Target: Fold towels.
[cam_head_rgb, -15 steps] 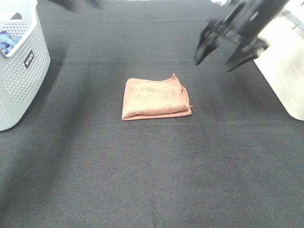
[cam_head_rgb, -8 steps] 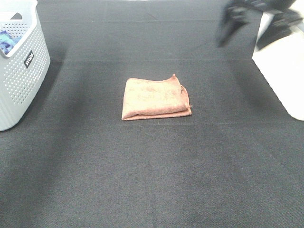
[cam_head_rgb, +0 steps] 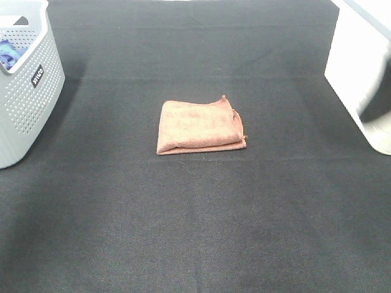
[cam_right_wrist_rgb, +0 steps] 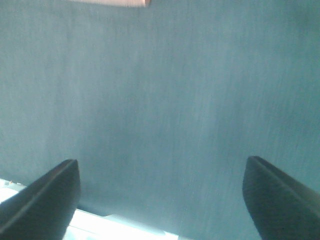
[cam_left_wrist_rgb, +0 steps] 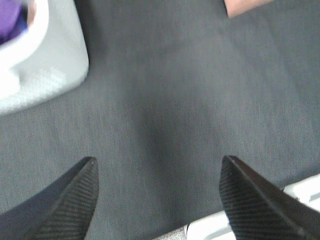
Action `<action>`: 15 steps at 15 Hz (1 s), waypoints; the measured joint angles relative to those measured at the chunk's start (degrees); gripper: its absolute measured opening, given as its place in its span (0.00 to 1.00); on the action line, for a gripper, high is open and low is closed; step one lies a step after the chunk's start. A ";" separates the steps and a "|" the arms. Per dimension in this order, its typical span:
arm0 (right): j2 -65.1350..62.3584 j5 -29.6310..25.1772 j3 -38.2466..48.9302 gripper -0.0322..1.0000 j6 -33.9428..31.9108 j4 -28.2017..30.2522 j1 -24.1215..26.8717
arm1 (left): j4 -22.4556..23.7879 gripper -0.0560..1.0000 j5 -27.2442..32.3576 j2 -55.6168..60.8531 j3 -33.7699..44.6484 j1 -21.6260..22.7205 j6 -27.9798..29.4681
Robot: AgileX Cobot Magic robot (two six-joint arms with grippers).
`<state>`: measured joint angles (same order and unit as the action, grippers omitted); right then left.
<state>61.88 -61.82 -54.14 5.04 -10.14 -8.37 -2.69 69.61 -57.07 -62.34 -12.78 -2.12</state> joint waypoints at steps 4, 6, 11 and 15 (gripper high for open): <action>-19.94 0.92 17.70 0.84 -0.11 1.43 0.00 | 0.00 0.68 -0.74 20.63 15.76 0.00 0.00; -32.20 0.46 24.24 0.84 -0.11 2.98 0.00 | 0.00 0.68 -1.72 32.66 23.49 0.00 -0.06; -47.27 0.63 24.98 0.84 0.97 4.93 0.00 | -1.15 0.68 -4.87 45.32 31.68 0.00 -3.21; -48.82 0.57 24.98 0.84 2.64 4.81 0.00 | -4.24 0.68 -8.82 45.49 33.40 0.00 -7.62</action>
<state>13.06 -61.25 -29.16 7.68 -5.33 -8.37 -6.93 60.79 -11.57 -28.93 -12.78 -9.74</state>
